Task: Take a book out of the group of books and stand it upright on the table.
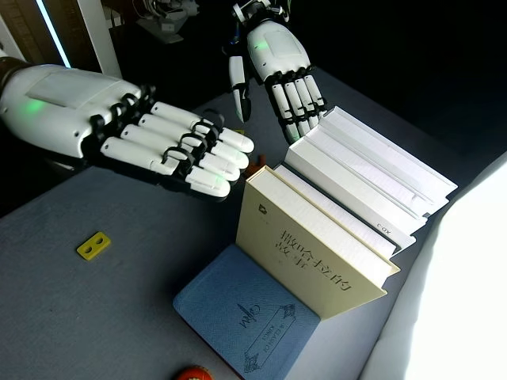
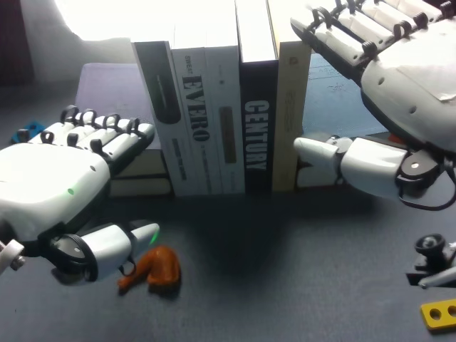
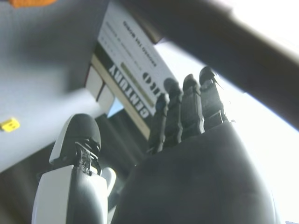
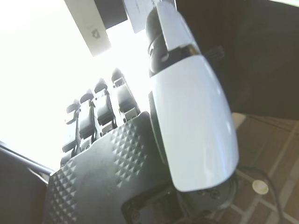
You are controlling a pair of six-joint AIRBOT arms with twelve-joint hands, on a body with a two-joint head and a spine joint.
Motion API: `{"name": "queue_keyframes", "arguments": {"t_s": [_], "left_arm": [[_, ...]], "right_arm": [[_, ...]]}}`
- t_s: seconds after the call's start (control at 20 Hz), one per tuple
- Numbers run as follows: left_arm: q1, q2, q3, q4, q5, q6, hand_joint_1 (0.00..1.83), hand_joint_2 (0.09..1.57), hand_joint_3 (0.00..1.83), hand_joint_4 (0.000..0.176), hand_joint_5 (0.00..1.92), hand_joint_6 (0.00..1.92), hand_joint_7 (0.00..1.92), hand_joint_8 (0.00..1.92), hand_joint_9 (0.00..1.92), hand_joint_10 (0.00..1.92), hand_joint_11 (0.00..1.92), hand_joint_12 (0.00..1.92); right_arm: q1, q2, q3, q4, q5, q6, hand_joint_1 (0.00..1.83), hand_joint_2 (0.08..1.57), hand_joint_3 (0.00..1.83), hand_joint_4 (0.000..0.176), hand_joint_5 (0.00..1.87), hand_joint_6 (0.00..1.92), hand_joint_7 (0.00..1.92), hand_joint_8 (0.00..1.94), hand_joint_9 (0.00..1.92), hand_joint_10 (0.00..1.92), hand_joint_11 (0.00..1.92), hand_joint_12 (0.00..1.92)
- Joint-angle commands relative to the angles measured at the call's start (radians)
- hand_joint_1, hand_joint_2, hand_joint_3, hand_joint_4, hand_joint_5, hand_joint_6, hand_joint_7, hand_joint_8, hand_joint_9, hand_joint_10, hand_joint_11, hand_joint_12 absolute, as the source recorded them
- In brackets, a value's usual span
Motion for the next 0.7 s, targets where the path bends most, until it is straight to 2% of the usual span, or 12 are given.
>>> {"name": "queue_keyframes", "arguments": {"t_s": [0.0, 0.15, 0.45, 0.65], "left_arm": [[-0.005, 0.005, 0.007, 0.05, -0.095, 0.003, 0.45, 1.29, 0.0, 0.0, 0.05, 0.0, 0.06, 0.0, 0.01, 0.0, 0.0, 0.0], [-0.005, 0.005, 0.016, 0.048, -0.095, 0.004, 0.41, 1.3, 0.01, 0.0, 0.02, 0.0, 0.03, 0.0, 0.0, 0.0, 0.0, 0.0], [-0.002, 0.005, 0.029, 0.028, -0.095, 0.004, 0.52, 1.27, 0.0, 0.0, 0.07, 0.02, 0.09, 0.02, 0.05, 0.02, 0.02, 0.01], [0.0, 0.004, 0.04, 0.025, -0.091, 0.004, 0.45, 1.29, 0.0, 0.0, 0.04, 0.0, 0.06, 0.0, 0.03, 0.0, 0.0, 0.01]], "right_arm": [[0.023, -0.004, 0.0, -0.06, 0.107, -0.008, 0.21, 1.18, 0.0, 0.0, 0.0, 0.0, 0.0, 0.0, 0.0, 0.0, 0.0, 0.0], [0.032, -0.051, 0.014, -0.06, 0.143, -0.048, 0.21, 1.18, 0.0, 0.0, 0.0, 0.0, 0.0, 0.0, 0.0, 0.0, 0.0, 0.0], [0.044, -0.157, 0.091, -0.06, 0.16, -0.141, 0.23, 1.18, 0.0, 0.0, 0.0, 0.0, 0.0, 0.0, 0.0, 0.0, 0.0, 0.0], [0.048, -0.201, 0.131, -0.06, 0.165, -0.172, 0.25, 1.18, 0.0, 0.0, 0.0, 0.0, 0.0, 0.0, 0.0, 0.0, 0.0, 0.0]]}}
